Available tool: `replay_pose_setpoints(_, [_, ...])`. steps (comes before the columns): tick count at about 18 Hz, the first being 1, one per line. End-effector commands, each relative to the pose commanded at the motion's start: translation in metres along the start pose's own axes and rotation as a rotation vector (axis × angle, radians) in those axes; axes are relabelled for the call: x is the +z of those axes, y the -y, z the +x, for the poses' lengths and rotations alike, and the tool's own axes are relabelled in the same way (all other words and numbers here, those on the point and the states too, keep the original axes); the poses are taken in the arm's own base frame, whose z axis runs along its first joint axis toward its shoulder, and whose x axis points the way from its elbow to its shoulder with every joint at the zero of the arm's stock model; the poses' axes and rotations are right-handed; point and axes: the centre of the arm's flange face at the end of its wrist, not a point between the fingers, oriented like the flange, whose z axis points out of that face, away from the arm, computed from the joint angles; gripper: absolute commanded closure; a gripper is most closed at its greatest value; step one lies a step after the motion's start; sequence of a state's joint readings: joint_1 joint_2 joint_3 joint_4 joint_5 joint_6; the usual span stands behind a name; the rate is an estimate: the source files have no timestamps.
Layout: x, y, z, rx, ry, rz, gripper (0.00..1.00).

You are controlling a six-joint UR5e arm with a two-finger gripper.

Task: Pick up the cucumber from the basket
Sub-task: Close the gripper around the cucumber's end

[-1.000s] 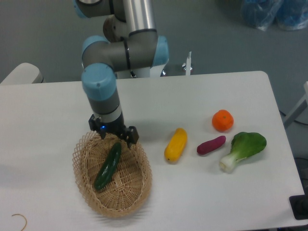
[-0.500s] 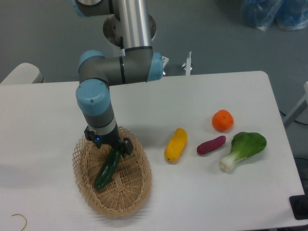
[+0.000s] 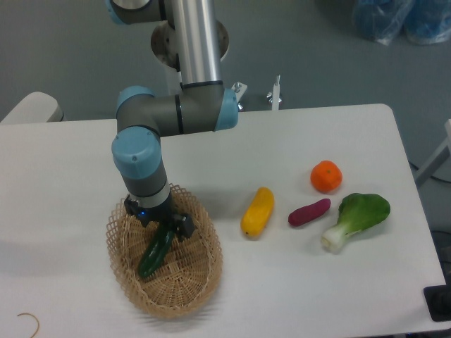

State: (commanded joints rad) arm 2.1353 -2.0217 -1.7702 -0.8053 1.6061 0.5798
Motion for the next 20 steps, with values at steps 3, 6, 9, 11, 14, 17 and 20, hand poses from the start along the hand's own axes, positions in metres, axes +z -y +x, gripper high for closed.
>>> replay_pose_setpoints(3, [0.008,0.001,-0.001,-0.001,-0.006,-0.009,0.0])
replay_pose_setpoints(6, [0.01,0.0,0.0,-0.004,-0.009,-0.014,0.0])
replay_pose_setpoints(9, [0.012,0.0,0.0,-0.004,-0.011,-0.017,0.0])
replay_pose_setpoints(11, [0.016,0.0,0.001,-0.004,-0.015,-0.023,0.0])
replay_pose_setpoints(14, [0.017,0.0,0.002,-0.005,-0.016,-0.024,0.04])
replay_pose_setpoints(17, [0.016,0.001,0.007,-0.001,-0.017,-0.025,0.12])
replay_pose_setpoints(20, [0.015,0.002,0.006,-0.001,-0.016,-0.022,0.36])
